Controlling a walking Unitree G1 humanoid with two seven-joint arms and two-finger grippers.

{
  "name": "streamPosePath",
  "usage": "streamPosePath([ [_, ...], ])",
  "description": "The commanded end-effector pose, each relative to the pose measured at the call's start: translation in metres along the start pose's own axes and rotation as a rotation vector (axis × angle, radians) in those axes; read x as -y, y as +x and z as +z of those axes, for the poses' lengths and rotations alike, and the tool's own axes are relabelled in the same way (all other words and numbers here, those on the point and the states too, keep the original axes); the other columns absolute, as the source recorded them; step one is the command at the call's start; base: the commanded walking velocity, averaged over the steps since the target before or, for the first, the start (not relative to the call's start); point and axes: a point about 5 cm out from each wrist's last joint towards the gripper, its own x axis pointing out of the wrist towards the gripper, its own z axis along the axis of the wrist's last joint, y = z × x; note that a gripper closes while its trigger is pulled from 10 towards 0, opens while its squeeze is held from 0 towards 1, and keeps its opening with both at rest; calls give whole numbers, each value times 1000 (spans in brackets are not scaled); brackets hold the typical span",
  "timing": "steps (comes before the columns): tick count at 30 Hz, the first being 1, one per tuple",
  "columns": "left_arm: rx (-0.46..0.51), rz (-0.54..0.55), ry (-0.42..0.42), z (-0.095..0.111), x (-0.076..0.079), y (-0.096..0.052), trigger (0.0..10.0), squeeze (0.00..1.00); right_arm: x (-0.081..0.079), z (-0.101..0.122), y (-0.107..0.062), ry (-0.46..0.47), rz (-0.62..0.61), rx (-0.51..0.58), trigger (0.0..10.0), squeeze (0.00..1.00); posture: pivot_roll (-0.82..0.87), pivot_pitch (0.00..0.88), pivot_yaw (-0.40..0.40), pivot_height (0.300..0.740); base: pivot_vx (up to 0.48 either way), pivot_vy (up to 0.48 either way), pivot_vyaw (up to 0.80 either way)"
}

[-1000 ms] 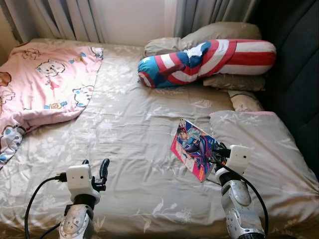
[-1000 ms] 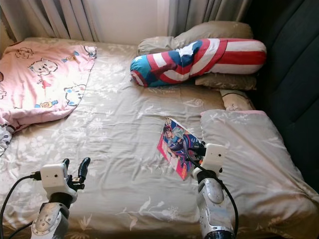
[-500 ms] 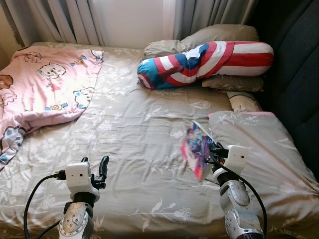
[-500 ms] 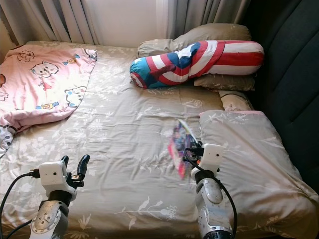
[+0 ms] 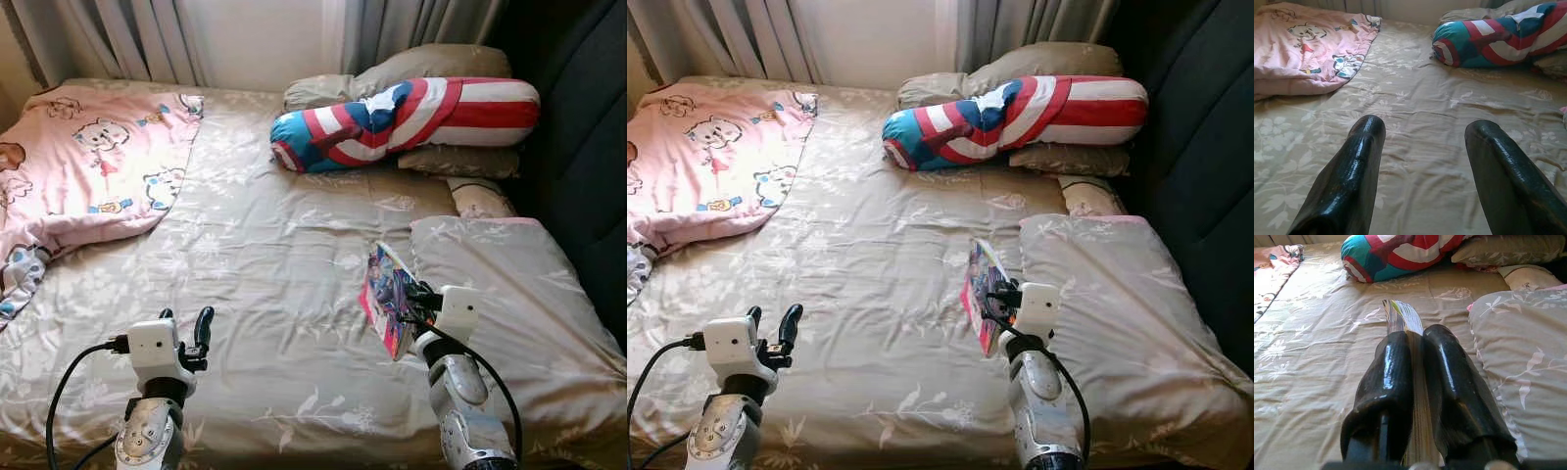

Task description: Clean up the room

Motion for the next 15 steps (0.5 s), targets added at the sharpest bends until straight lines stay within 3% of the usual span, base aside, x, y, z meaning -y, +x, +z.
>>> streamPosePath([
  [1,-14,-3,-1,-2,0,-2,10000,0,2,9,1,-4,-10,44,10000,0,112,95,-86,694,0,0,0],
  [8,-14,-11,0,-2,0,-1,10000,0,2,9,2,-2,-22,53,10000,0,109,86,-80,665,0,0,0],
  [15,-16,-12,2,-2,0,-1,10000,0,3,5,2,-4,-24,33,10000,0,113,79,-79,665,0,0,0],
])
